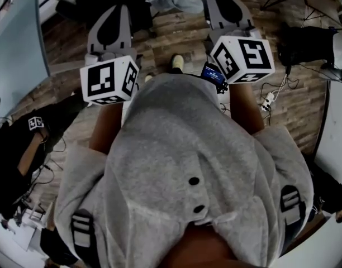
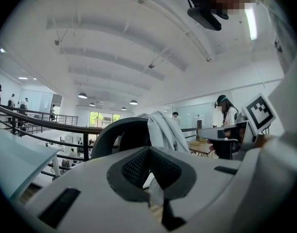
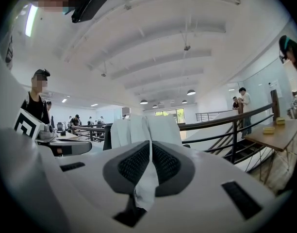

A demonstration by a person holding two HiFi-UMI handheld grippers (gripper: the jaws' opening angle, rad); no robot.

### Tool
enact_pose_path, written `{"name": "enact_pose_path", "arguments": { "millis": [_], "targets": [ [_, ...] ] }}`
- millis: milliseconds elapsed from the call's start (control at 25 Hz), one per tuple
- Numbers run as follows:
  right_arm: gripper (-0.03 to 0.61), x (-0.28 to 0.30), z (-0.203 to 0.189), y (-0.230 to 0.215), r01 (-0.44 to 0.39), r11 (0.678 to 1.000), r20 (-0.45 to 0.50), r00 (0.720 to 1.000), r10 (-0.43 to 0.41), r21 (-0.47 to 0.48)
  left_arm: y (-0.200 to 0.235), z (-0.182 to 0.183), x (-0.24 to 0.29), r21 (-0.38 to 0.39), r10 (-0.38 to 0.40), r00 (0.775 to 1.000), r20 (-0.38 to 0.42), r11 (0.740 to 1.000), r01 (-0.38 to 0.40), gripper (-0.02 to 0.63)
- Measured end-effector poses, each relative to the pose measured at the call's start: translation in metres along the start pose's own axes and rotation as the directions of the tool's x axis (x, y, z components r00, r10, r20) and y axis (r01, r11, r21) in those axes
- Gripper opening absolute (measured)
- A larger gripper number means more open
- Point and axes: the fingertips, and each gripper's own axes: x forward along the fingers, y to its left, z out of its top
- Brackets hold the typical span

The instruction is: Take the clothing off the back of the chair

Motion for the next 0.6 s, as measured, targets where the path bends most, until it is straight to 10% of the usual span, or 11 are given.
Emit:
{"name": "enact_pose_path", "arguments": {
  "millis": [280,600],
  "targets": [
    [0.072,0.011,-0.002,-0.004,-0.041,0.999,-0.015,0.999,0.041,-0.004,0.002,0.000,0.006,-0.004,0.024,1.000,-0.001,1.000,-0.024,0.011],
    [0.442,0.035,-0.010,0.006,-0.140,0.989,-0.056,0.989,0.137,-0.050,0.008,-0.004,0.008,-0.009,0.064,0.998,-0.007,0.998,-0.064,0.011]
  ]
}}
